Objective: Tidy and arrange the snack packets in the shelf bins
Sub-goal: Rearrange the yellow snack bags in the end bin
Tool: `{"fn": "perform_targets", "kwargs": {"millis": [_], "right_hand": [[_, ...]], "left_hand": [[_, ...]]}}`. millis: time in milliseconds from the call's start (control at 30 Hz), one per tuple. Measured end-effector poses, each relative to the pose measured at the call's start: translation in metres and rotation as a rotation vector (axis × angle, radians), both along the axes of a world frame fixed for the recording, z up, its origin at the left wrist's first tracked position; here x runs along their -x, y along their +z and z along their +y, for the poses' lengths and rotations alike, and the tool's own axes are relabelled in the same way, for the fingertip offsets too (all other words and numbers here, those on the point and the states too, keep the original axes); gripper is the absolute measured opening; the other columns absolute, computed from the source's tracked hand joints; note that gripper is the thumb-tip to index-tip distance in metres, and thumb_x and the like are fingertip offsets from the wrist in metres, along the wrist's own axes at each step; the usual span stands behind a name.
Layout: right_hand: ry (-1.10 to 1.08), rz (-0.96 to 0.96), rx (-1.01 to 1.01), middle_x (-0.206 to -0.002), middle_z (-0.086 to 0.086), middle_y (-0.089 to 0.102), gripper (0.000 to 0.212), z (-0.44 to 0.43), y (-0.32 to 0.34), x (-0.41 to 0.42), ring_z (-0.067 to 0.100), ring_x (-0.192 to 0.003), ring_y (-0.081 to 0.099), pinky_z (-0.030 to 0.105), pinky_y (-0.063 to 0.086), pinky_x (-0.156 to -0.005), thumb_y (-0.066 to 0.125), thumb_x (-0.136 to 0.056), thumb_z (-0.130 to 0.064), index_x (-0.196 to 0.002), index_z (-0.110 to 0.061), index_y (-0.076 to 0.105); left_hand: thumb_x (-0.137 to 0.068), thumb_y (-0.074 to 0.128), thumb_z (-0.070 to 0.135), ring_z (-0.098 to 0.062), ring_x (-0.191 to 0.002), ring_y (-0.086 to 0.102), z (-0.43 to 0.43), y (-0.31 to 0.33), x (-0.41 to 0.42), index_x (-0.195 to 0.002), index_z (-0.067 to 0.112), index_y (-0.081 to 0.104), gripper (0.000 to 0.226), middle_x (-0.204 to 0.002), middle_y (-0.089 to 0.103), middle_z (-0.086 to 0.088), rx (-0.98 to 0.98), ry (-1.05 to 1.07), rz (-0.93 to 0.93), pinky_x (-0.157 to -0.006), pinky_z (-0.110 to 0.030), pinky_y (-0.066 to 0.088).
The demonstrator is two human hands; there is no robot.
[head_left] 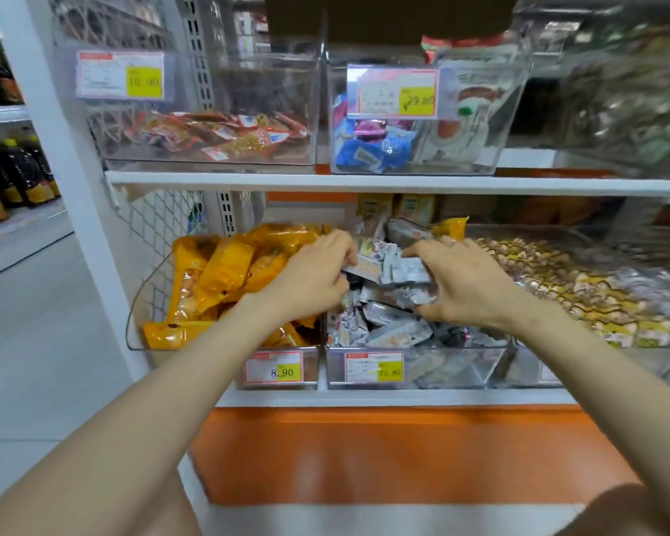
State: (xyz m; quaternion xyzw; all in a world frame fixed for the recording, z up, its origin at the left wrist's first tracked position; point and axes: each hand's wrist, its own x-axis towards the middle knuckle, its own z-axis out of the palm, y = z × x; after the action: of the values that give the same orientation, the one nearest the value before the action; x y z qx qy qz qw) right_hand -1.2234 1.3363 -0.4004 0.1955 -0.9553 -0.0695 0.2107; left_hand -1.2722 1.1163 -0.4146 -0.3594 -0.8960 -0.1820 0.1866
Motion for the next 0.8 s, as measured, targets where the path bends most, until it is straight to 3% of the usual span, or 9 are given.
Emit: {"fn": "perform_targets", "kwargs": {"millis": [67,133,200,300,400,467,600,700,800], "right_hand": [[0.025,-0.067,0.030,-0.129,0.005,0.052,0.073,-0.003,-0.013,0.009,0.026,-0.119,0.045,0.036,0.033,-0.093,0.072,-0.072,-0.048,-0.132,-0.019,0.043],[0.091,-0.151,0.197,-0.131,0.007,0.050,0.073,-0.004,-0.019,0.015,0.026,-0.122,0.044,0.031,0.032,-0.096,0.073,-0.076,-0.041,-0.137,-0.017,0.041],[0.195,-0.215,0.392,-0.129,0.009,0.050,0.061,-0.001,-0.024,0.019,0.023,-0.121,0.044,0.021,0.029,-0.091,0.069,-0.083,-0.027,-0.137,-0.013,0.043],[0.236,-0.212,0.517,-0.124,0.008,0.045,0.050,0.008,-0.029,0.020,0.016,-0.115,0.043,0.013,0.027,-0.091,0.065,-0.087,-0.016,-0.134,-0.012,0.048],[0.182,-0.139,0.574,-0.109,0.004,0.045,0.048,0.017,-0.030,0.019,0.013,-0.098,0.044,0.006,0.029,-0.080,0.069,-0.084,-0.015,-0.129,-0.010,0.055],[0.135,-0.056,0.664,-0.105,0.006,0.055,0.045,0.027,-0.030,0.017,0.020,-0.097,0.051,0.013,0.033,-0.078,0.072,-0.080,-0.014,-0.122,-0.009,0.059],[-0.029,0.030,0.939,-0.093,0.005,0.063,0.046,0.052,-0.025,0.008,0.022,-0.083,0.057,0.034,0.044,-0.072,0.075,-0.078,-0.023,-0.120,-0.023,0.054],[-0.160,0.028,0.885,-0.086,0.007,0.061,0.043,0.067,-0.026,0.003,0.026,-0.073,0.058,0.040,0.047,-0.070,0.074,-0.080,-0.028,-0.118,-0.021,0.055],[-0.264,-0.040,0.785,-0.093,0.003,0.062,0.039,0.073,-0.027,0.004,0.023,-0.083,0.059,0.038,0.049,-0.074,0.076,-0.076,-0.032,-0.108,-0.018,0.060]], "left_hand": [[-0.081,0.065,0.018,-0.017,-0.115,0.044,0.011,-0.006,0.000,-0.116,0.010,0.037,0.045,-0.123,0.045,-0.006,0.024,-0.038,-0.196,-0.093,-0.030,0.038],[-0.078,0.073,0.030,-0.015,-0.119,0.041,0.020,-0.015,0.000,-0.113,0.013,0.032,0.057,-0.131,0.039,-0.005,0.003,-0.059,-0.265,-0.097,-0.032,0.038],[-0.076,0.075,0.034,-0.014,-0.114,0.041,0.027,-0.023,0.000,-0.104,0.017,0.030,0.056,-0.133,0.040,-0.004,-0.086,-0.048,-0.234,-0.093,-0.031,0.039],[-0.075,0.076,0.035,-0.013,-0.104,0.043,0.036,-0.033,-0.001,-0.101,0.019,0.030,0.054,-0.127,0.045,-0.003,-0.161,0.010,-0.159,-0.080,-0.025,0.037],[-0.072,0.078,0.036,-0.014,-0.110,0.047,0.044,-0.038,-0.004,-0.115,0.017,0.034,0.065,-0.125,0.048,-0.001,-0.230,0.031,-0.164,-0.088,-0.026,0.040],[-0.072,0.078,0.037,-0.015,-0.118,0.044,0.048,-0.038,-0.005,-0.128,0.014,0.032,0.076,-0.129,0.048,0.000,-0.206,0.029,-0.130,-0.096,-0.028,0.033],[-0.081,0.066,0.042,-0.017,-0.123,0.034,0.048,-0.037,-0.005,-0.137,0.021,0.037,0.067,-0.136,0.043,0.002,0.006,-0.020,0.083,-0.095,-0.028,0.025],[-0.083,0.063,0.047,-0.016,-0.126,0.033,0.048,-0.037,-0.002,-0.140,0.024,0.036,0.068,-0.139,0.041,0.005,0.103,-0.046,0.125,-0.097,-0.028,0.023],[-0.081,0.065,0.043,-0.018,-0.123,0.037,0.049,-0.031,0.000,-0.138,0.021,0.038,0.067,-0.133,0.045,0.002,0.133,-0.046,0.118,-0.095,-0.028,0.024]]}}
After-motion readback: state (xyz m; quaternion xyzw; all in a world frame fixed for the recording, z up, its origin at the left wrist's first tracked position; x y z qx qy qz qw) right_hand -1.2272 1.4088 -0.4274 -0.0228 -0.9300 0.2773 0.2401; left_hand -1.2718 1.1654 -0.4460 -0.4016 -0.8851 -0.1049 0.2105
